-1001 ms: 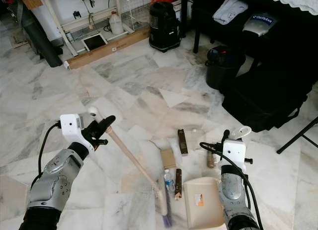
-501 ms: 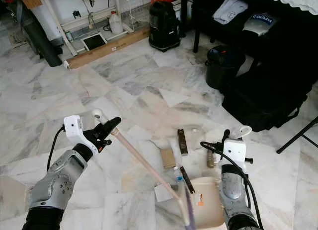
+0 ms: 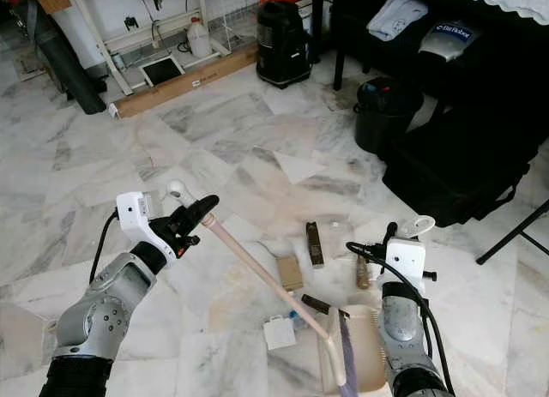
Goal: Sweep floor
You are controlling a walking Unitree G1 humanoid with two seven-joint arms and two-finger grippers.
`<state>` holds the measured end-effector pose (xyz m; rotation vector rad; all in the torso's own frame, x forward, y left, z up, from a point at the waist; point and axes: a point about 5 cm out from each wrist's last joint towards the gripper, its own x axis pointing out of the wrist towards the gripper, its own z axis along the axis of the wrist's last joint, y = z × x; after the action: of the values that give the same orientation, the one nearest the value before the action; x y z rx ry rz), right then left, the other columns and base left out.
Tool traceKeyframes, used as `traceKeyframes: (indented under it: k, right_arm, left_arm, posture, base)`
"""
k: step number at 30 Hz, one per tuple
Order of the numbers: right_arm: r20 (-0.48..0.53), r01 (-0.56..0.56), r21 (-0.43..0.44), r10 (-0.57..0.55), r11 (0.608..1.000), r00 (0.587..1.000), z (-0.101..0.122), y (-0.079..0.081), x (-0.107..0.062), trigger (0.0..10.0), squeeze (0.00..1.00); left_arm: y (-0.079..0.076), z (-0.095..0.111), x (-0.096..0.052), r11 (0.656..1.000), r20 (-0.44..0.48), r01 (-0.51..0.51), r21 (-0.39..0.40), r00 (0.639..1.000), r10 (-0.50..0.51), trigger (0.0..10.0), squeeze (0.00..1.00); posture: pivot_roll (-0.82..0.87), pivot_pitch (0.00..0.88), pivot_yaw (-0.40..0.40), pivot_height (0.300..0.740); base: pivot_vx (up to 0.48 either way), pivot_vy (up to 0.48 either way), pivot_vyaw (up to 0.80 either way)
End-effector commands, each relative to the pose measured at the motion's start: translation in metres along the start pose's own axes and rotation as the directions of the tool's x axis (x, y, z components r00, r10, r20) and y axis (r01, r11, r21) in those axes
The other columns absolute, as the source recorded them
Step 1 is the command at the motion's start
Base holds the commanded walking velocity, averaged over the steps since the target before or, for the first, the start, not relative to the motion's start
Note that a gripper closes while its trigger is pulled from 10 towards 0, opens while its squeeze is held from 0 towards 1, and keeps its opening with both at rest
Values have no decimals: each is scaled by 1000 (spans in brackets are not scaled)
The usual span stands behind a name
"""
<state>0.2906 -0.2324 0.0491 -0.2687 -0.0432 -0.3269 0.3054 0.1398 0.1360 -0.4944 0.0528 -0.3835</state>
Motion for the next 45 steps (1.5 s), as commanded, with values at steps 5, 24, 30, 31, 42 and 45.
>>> traceKeyframes:
  k: [5, 24, 30, 31, 42, 45]
  right_arm:
    - [-126, -31, -22, 28, 999, 992, -23, 4, -16, 10000, 0]
    - [-114, -38, -30, 34, 999, 993, -22, 0, -15, 10000, 0]
    - [-109, -37, -38, 33, 999, 994, -22, -4, -15, 10000, 0]
    - [-109, -37, -38, 33, 999, 994, -22, -4, -15, 10000, 0]
    - [-98, -41, -44, 37, 998, 995, -22, -9, -16, 10000, 0]
    - [-96, -40, -45, 36, 998, 995, -22, -10, -16, 10000, 0]
  left_arm:
    - [8, 34, -5, 996, 184, -82, 46, 980, 72, 10000, 0]
    - [30, 39, -4, 898, 251, -268, 349, 950, 186, 10000, 0]
    - [39, 26, 0, 891, 213, -272, 364, 955, 204, 10000, 0]
    - [39, 26, 0, 891, 213, -272, 364, 955, 204, 10000, 0]
    - [38, 7, 8, 914, 185, -250, 321, 962, 198, 10000, 0]
    - [37, 5, 9, 917, 179, -243, 316, 965, 194, 10000, 0]
  posture:
    - [61, 148, 89, 740]
    - [29, 158, 71, 740]
    - [22, 164, 63, 740]
    - [22, 164, 63, 740]
    - [-4, 183, 50, 740]
    - [-10, 188, 51, 740]
  base:
    - [0, 0, 0]
    - [0, 0, 0]
    - [0, 0, 0]
    - [0, 0, 0]
    - [0, 0, 0]
    - [0, 0, 0]
